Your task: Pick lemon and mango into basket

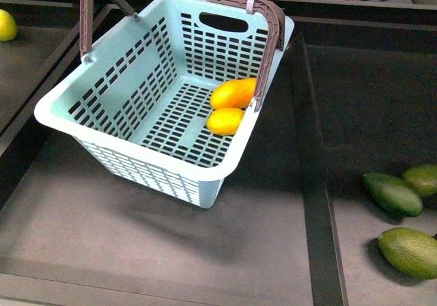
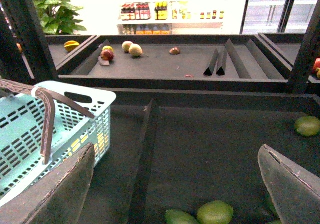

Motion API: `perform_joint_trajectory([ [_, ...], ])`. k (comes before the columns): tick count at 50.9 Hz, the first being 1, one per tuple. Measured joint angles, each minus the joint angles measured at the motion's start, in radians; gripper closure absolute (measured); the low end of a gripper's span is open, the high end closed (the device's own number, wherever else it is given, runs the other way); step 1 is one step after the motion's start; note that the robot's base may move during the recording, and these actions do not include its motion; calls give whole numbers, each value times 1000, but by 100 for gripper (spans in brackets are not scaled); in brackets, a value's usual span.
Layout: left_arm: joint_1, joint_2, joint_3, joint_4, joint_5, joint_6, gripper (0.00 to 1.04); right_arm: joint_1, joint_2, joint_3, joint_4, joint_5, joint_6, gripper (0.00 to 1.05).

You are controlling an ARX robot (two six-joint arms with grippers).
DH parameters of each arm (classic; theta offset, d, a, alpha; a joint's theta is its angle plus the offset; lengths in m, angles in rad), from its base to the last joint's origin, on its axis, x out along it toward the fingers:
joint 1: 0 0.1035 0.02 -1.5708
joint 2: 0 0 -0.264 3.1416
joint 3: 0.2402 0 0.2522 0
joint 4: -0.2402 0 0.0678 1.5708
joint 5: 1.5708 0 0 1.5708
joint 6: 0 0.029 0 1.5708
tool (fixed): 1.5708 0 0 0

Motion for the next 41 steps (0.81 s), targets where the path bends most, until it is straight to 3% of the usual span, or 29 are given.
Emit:
perform_joint_trajectory([
  [10, 0, -46, 0, -47, 0, 0, 101, 0, 0, 0, 0, 0, 0, 9],
  [15, 0, -188, 0, -212, 0, 0, 101, 0, 0, 0, 0, 0, 0, 9],
  [41, 0, -216, 0, -222, 0, 0, 101, 0, 0, 0, 0, 0, 0, 9],
])
